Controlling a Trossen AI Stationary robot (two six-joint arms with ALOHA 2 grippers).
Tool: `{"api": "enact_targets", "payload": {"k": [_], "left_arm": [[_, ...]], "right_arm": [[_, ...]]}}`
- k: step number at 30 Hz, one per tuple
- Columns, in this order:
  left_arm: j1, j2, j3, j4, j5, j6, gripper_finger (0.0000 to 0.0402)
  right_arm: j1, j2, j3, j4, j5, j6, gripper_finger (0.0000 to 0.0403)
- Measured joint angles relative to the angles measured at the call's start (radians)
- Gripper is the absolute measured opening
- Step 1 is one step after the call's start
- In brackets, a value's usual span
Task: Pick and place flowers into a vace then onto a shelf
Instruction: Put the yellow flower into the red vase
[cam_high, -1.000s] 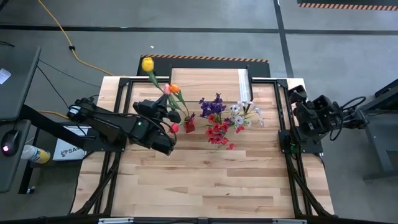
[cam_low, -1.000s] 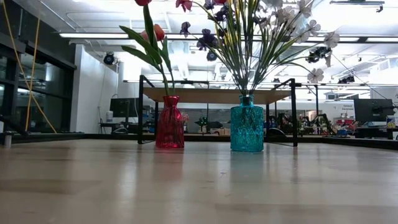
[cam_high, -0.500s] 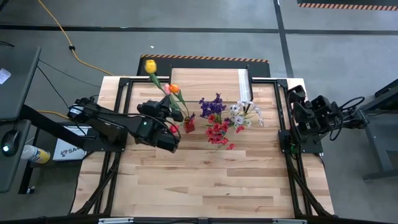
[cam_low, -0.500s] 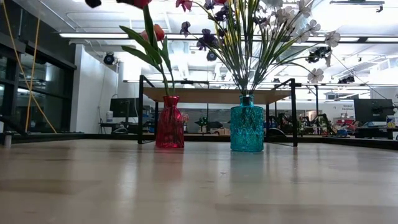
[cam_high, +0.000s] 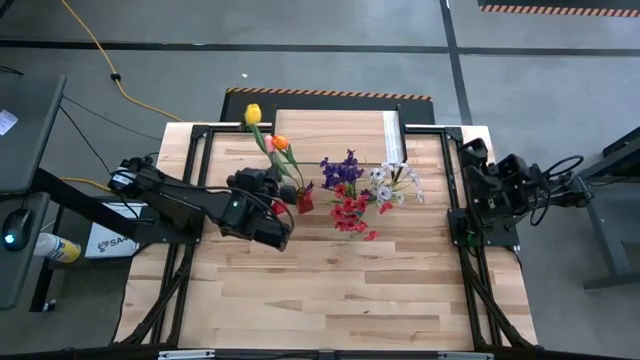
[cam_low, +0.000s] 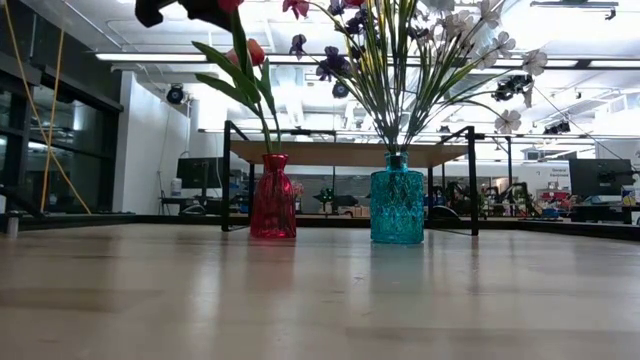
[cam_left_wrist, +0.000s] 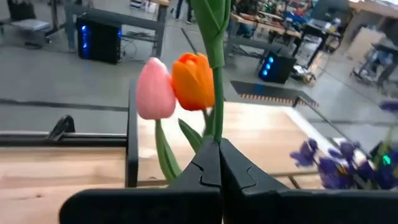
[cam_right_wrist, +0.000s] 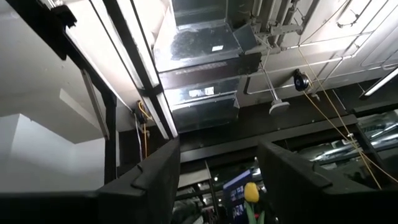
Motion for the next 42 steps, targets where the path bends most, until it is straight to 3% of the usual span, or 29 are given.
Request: {"api": "enact_targets", "payload": {"k": [5, 14, 21, 27, 37, 42], "left_arm": [[0.003, 0.000, 0.000, -0.007, 0.016, 0.084, 0.0020], [0.002, -0.003, -0.001, -0.046, 0.016, 0.087, 0.0020], [0.023, -0.004, -0.075, 0.045, -0.051, -0.026, 0.0020], [0.054, -0.003, -0.179, 0.234, -0.059, -0.046, 0.0020], [0.060, -0.018, -0.189, 0.350, -0.048, -0.061, 0.0020], [0.060, -0.028, -0.189, 0.374, -0.042, 0.005, 0.0020]], "right_arm": [[0.000, 0.000, 0.000, -0.012, 0.000, -0.004, 0.0206], [0.000, 0.000, 0.000, -0.015, -0.001, -0.005, 0.0206], [0.000, 0.000, 0.000, -0.020, -0.002, -0.006, 0.0206], [0.000, 0.000, 0.000, -0.032, -0.009, 0.001, 0.0204], [0.000, 0.000, 0.000, -0.067, -0.009, 0.001, 0.0205], [0.000, 0.000, 0.000, -0.073, -0.009, 0.001, 0.0205]]}}
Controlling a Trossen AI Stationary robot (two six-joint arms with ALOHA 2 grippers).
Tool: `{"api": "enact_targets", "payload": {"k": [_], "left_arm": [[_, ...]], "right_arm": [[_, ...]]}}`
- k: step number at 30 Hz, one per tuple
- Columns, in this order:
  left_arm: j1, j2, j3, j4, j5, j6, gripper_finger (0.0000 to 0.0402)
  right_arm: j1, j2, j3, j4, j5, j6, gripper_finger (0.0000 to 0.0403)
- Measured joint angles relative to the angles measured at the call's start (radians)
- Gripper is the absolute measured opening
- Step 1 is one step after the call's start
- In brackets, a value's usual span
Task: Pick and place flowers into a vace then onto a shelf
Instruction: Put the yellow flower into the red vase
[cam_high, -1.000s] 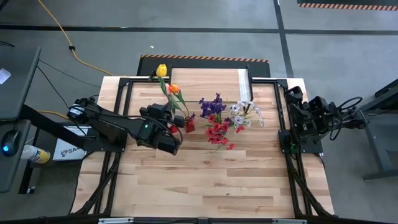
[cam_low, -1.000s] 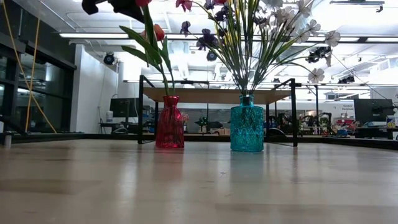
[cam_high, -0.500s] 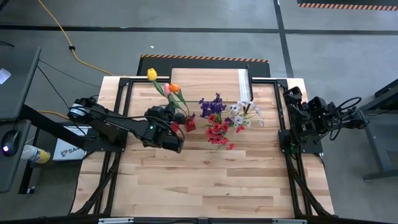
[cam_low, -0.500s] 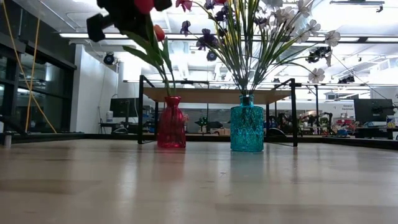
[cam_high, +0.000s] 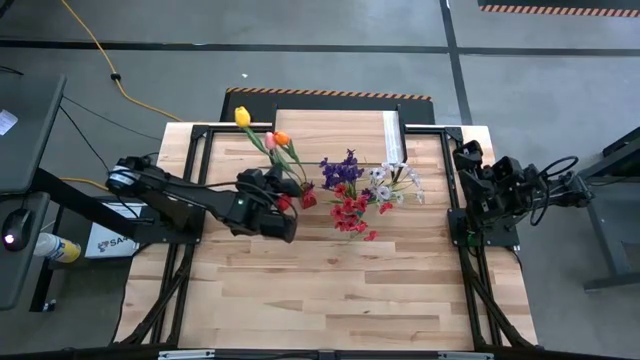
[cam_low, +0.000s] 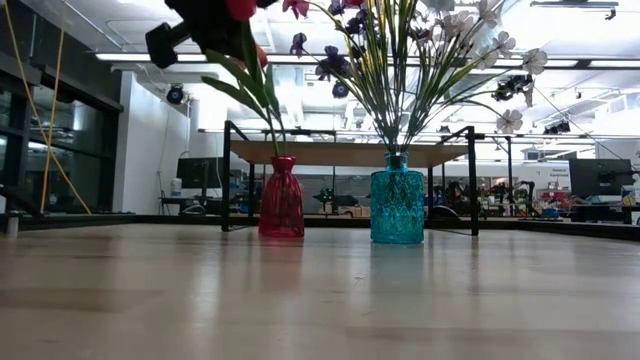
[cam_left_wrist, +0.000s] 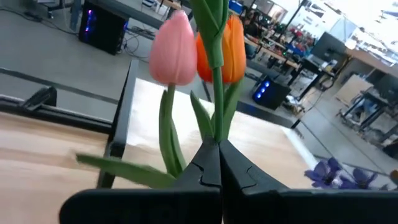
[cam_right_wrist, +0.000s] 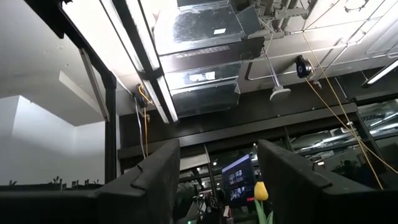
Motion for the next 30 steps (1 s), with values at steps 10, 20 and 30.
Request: {"api": "enact_targets", "payload": {"k": [10, 20, 30], "left_arm": [[0.000, -0.169, 0.002, 0.038, -0.013, 0.169, 0.0020], [0.000, -0.365, 0.000, -0.017, 0.143, 0.483, 0.0020], [0.000, -0.322, 0.001, 0.003, 0.191, 0.727, 0.0020]], "right_arm": [[0.000, 0.000, 0.000, -0.001, 0.011, 0.000, 0.0204], [0.000, 0.001, 0.000, -0.016, 0.019, -0.005, 0.0205], [0.000, 0.002, 0.000, -0.034, 0.049, -0.008, 0.0206]]}}
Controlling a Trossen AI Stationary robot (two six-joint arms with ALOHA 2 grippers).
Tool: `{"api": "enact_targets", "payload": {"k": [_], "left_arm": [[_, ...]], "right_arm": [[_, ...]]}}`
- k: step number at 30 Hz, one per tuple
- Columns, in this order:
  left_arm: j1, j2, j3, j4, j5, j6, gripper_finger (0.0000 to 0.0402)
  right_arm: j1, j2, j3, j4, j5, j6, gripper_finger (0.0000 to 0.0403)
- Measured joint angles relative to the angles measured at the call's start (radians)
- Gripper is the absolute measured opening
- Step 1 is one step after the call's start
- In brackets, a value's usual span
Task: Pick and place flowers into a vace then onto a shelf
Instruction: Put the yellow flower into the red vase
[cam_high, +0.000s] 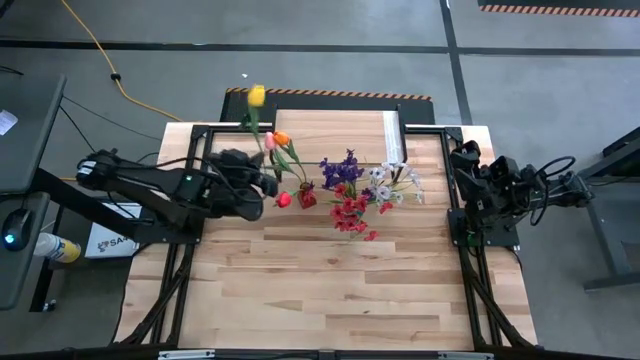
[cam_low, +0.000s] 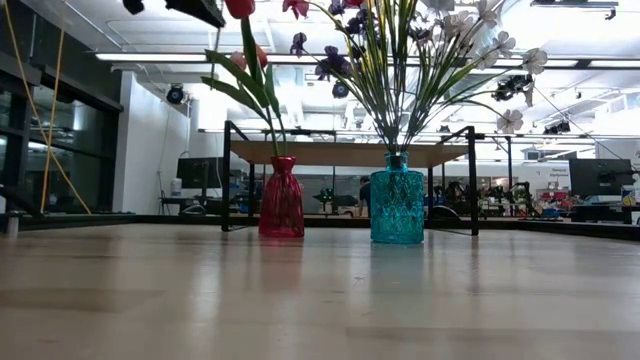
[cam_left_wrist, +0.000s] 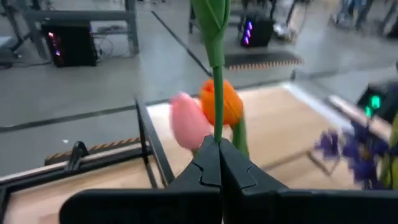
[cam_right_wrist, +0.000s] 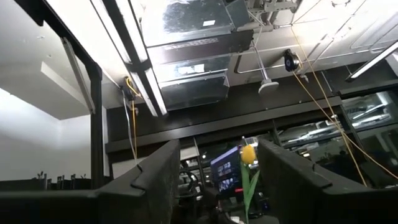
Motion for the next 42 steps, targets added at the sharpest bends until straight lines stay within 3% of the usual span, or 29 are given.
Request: {"api": "enact_targets", "payload": {"k": [8, 21, 28, 36, 42], "left_arm": [[0.000, 0.043, -0.001, 0.147, 0.106, 0.245, 0.0020], [0.047, 0.027, 0.000, 0.229, 0.114, 0.436, 0.0020], [0.175, 0.023, 0.000, 0.569, 0.354, 0.782, 0.0020], [0.353, 0.023, -0.001, 0.569, 0.583, 0.795, 0.0020], [0.398, 0.024, -0.140, 0.789, 0.702, 0.785, 0.0020]], "right_arm": [[0.000, 0.000, 0.000, -0.026, 0.000, 0.010, 0.0206], [0.000, 0.035, 0.000, -0.056, -0.003, 0.097, 0.0205], [0.000, 0.082, 0.000, -0.055, -0.003, 0.141, 0.0206], [0.000, 0.090, 0.000, -0.040, -0.011, 0.138, 0.0206], [0.000, 0.090, 0.000, -0.035, 0.002, 0.098, 0.0205]]}}
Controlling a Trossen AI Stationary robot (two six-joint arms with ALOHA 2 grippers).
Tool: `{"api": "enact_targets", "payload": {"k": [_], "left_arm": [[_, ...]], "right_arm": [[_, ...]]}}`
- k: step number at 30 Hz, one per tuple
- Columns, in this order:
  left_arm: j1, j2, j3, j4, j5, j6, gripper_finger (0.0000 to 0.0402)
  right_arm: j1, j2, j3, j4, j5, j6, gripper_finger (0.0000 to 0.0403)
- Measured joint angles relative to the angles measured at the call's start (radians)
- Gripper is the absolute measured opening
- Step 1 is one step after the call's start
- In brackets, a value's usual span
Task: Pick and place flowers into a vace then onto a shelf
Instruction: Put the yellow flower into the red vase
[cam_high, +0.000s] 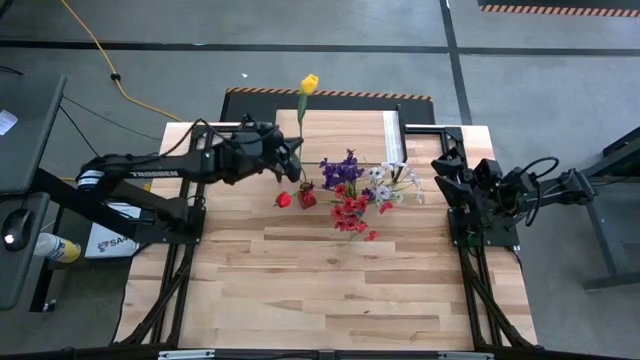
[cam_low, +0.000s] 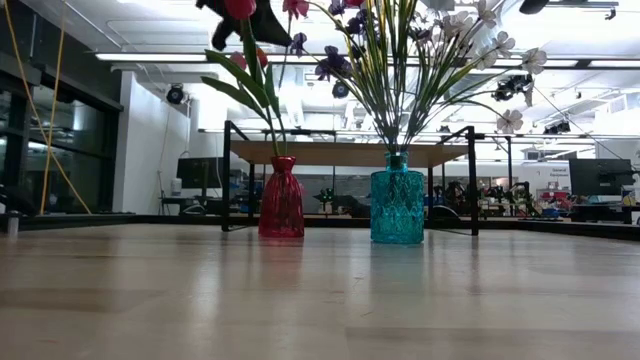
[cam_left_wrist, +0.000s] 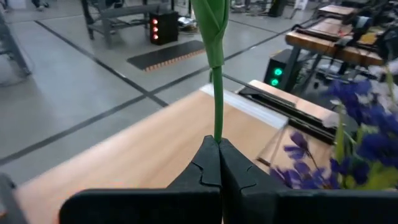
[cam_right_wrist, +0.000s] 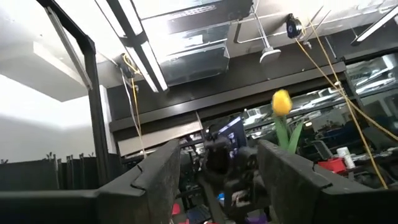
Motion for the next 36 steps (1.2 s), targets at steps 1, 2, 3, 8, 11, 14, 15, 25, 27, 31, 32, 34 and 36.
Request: {"api": "enact_targets", "payload": {"k": [1, 2, 3, 8, 11, 14, 15, 25, 27, 31, 32, 34, 36], "left_arm": [[0.000, 0.000, -0.019, 0.022, -0.003, -0.006, 0.0020], [0.000, 0.000, -0.034, 0.037, -0.003, -0.009, 0.0020], [0.000, 0.000, -0.047, 0.045, -0.003, -0.011, 0.0020], [0.000, 0.000, -0.100, 0.106, 0.005, -0.039, 0.0020], [-0.028, 0.000, -0.118, 0.118, 0.004, -0.044, 0.0020], [-0.069, 0.000, -0.138, 0.117, -0.020, -0.048, 0.0020], [-0.083, 0.000, -0.146, 0.117, -0.039, -0.054, 0.0020], [-0.118, 0.000, -0.244, 0.254, -0.079, -0.078, 0.0020], [-0.117, 0.001, -0.267, 0.295, -0.080, -0.078, 0.0020], [-0.117, 0.000, -0.307, 0.360, -0.080, -0.074, 0.0020], [-0.117, 0.000, -0.311, 0.367, -0.080, -0.072, 0.0020], [-0.117, 0.000, -0.313, 0.380, -0.090, -0.069, 0.0020], [-0.117, 0.000, -0.315, 0.378, -0.102, -0.062, 0.0020]], "right_arm": [[0.000, 0.000, 0.000, 0.004, 0.004, -0.008, 0.0206], [0.000, 0.000, 0.000, 0.008, 0.011, -0.011, 0.0206], [0.000, 0.000, 0.000, 0.011, 0.022, -0.011, 0.0206], [0.000, 0.000, 0.000, 0.018, 0.066, -0.022, 0.0205], [0.000, 0.000, 0.000, 0.018, 0.087, -0.046, 0.0206], [0.000, 0.000, 0.000, 0.017, 0.108, -0.056, 0.0205], [0.000, 0.000, 0.000, 0.018, 0.112, -0.056, 0.0204], [0.000, 0.000, 0.000, 0.018, 0.129, -0.048, 0.0204], [0.000, 0.000, 0.000, 0.018, 0.129, -0.049, 0.0205], [0.000, 0.000, 0.000, 0.018, 0.129, -0.047, 0.0205], [0.000, 0.000, 0.000, 0.018, 0.129, -0.047, 0.0205], [0.000, 0.000, 0.000, 0.018, 0.129, -0.047, 0.0204], [0.000, 0.000, 0.000, 0.018, 0.129, -0.047, 0.0205]]}}
